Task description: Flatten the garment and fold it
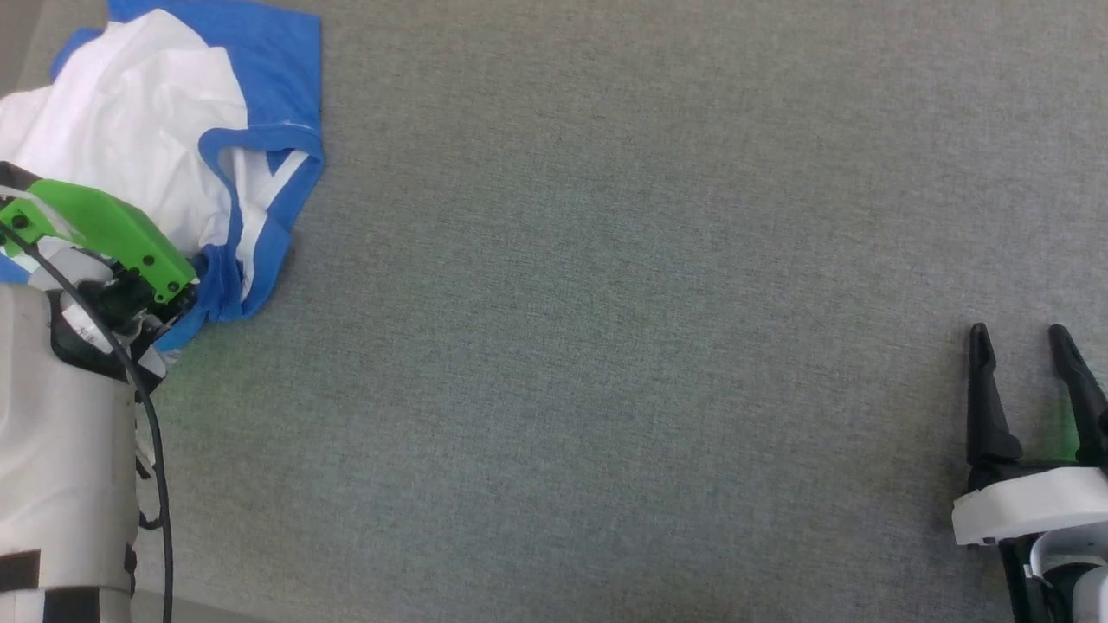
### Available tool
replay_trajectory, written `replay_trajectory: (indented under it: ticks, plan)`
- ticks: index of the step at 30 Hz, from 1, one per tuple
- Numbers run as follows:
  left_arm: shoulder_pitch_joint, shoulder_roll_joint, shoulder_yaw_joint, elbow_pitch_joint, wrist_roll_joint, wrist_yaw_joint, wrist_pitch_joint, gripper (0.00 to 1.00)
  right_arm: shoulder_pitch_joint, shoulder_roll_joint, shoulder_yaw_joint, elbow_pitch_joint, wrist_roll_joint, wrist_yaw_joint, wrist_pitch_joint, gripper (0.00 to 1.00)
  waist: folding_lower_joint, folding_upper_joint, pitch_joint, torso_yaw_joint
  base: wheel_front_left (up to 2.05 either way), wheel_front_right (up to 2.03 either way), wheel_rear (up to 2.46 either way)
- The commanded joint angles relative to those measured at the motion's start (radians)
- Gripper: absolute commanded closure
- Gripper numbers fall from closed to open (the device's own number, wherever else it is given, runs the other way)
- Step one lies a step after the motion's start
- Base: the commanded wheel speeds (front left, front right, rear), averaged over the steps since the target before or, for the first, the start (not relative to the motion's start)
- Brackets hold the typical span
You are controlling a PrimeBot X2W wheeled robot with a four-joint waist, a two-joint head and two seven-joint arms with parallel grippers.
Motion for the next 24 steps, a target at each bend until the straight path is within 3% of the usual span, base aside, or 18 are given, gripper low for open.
replay_trajectory:
  ticks: [1, 3, 5, 11, 16, 24]
  plan:
    - [0.056, -0.031, -0.012, 0.005, -0.013, -0.024, -0.007, 0.0, -0.018, 0.0, -0.002, -0.007, -0.002, -0.001, -0.005, 0.0, -0.0001, -0.0001, 0.004, 0.001, 0.0, 0.0, 0.0]
    - [0.076, -0.041, -0.01, -0.009, -0.027, -0.055, -0.028, 0.0, -0.018, 0.0, -0.002, -0.006, -0.003, -0.001, -0.004, 0.0, -0.0001, -0.0001, 0.003, 0.004, 0.0, 0.0, 0.0]
    - [0.088, -0.046, 0.009, -0.02, -0.035, -0.072, -0.088, 0.98, -0.019, 0.0, -0.002, -0.004, -0.003, -0.001, -0.002, 0.0, -0.0001, -0.0001, -0.001, 0.007, 0.0, 0.0, 0.0]
    - [0.09, -0.062, 0.088, -0.031, -0.059, -0.109, -0.312, 1.0, -0.015, 0.0, -0.002, 0.011, -0.002, -0.001, -0.002, 0.0, -0.0001, -0.0001, -0.045, 0.025, 0.0, 0.0, 0.0]
    - [0.05, -0.055, 0.146, -0.055, -0.08, -0.169, -0.48, 1.0, -0.01, 0.0, 0.008, 0.04, 0.006, -0.001, -0.01, 0.0, -0.0001, -0.0001, -0.109, 0.042, 0.0, 0.0, 0.0]
    - [-0.08, -0.032, 0.171, -0.138, -0.103, -0.269, -0.615, 1.0, 0.003, 0.0, 0.028, 0.125, 0.048, -0.001, -0.044, 0.0, -0.0001, -0.0001, -0.244, 0.047, 0.0, 0.0, 0.0]
